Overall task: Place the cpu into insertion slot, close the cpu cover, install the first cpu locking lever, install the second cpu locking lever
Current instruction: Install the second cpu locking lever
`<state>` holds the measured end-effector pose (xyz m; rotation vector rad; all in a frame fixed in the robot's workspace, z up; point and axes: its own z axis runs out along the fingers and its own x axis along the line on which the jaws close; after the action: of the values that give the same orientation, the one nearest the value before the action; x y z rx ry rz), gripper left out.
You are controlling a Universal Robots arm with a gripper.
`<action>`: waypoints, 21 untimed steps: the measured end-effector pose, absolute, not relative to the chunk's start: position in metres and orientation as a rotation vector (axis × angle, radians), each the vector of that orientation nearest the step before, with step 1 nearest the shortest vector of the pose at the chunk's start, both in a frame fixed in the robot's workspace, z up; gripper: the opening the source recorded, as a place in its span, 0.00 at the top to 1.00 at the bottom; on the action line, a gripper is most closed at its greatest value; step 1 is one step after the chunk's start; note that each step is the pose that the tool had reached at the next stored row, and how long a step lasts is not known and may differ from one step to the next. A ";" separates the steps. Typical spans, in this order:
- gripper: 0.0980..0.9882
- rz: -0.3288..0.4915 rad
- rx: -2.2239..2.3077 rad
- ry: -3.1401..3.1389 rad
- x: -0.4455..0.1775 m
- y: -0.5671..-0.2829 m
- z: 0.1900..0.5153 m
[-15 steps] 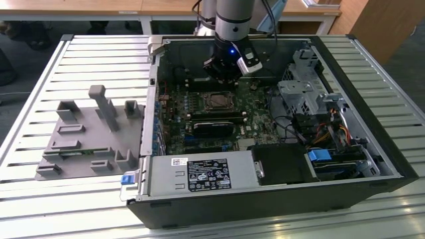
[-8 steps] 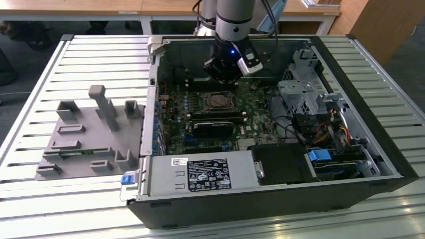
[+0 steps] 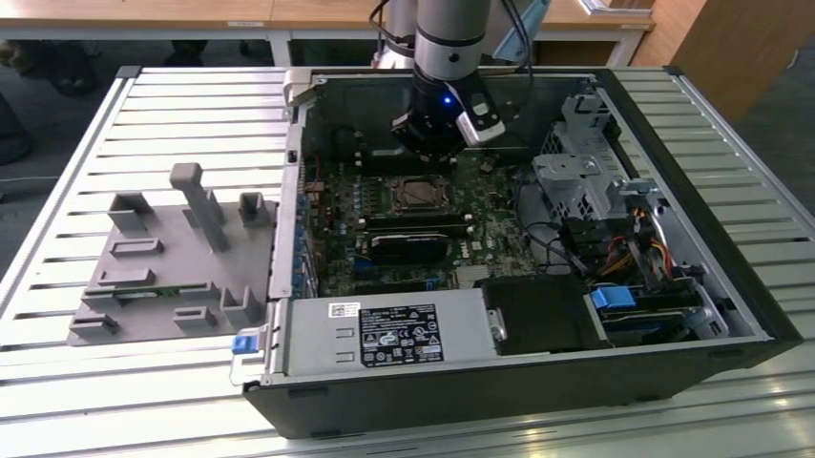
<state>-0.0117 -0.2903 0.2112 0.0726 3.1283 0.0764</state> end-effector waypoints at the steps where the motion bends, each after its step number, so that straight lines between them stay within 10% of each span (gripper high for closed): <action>1: 0.99 0.076 0.073 3.128 -0.012 -0.291 0.211; 21: 0.99 0.075 0.076 3.128 -0.012 -0.294 0.221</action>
<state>-0.0115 -0.2936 0.2213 0.0763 3.1282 0.0754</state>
